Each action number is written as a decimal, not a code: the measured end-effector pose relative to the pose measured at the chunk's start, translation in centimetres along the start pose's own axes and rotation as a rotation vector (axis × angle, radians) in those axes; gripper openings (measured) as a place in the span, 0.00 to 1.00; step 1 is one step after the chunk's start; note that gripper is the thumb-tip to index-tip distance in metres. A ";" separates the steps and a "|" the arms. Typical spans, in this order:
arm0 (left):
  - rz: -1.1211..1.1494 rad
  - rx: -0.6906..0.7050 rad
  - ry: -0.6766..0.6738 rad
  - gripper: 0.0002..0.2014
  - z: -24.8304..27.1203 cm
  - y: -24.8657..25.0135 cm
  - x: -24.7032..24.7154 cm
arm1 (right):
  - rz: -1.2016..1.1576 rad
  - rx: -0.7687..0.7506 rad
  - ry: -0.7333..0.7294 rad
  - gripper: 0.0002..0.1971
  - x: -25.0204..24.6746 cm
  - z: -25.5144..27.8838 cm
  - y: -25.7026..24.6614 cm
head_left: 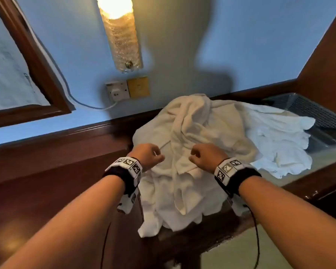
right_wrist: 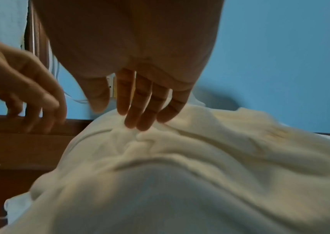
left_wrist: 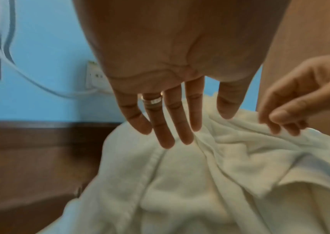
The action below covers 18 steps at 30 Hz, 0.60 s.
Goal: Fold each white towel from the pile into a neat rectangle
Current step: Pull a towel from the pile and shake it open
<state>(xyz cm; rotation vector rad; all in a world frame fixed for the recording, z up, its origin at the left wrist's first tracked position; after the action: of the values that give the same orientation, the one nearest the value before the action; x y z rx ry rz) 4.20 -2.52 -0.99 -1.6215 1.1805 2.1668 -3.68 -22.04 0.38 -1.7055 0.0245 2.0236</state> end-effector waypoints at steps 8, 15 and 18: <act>0.118 -0.152 -0.239 0.16 -0.9 1.1 13.0 | 0.584 -0.229 -0.263 0.22 5.8 -5.1 0.6; 0.123 -0.167 0.126 0.08 -1.9 -1.2 8.8 | 0.317 -0.223 -0.214 0.05 2.3 -7.1 0.0; 0.087 -0.009 0.235 0.22 -2.1 0.1 6.7 | 0.273 -0.224 -0.168 0.09 1.2 -6.6 -0.3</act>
<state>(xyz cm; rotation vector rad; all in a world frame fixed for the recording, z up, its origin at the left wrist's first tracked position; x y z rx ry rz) 3.11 -6.07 -6.97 -1.9048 1.3295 2.0769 2.44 -23.45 -2.06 -1.7355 -0.0274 2.4464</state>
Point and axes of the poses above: each hand's wrist, its own z-axis away from the middle knuckle, its own x-axis out of the palm, y = z × x, the point moved 5 cm from there along -z, towards the middle knuckle, and after that the axes turned 14 degrees about x, right-handed, at the moved point
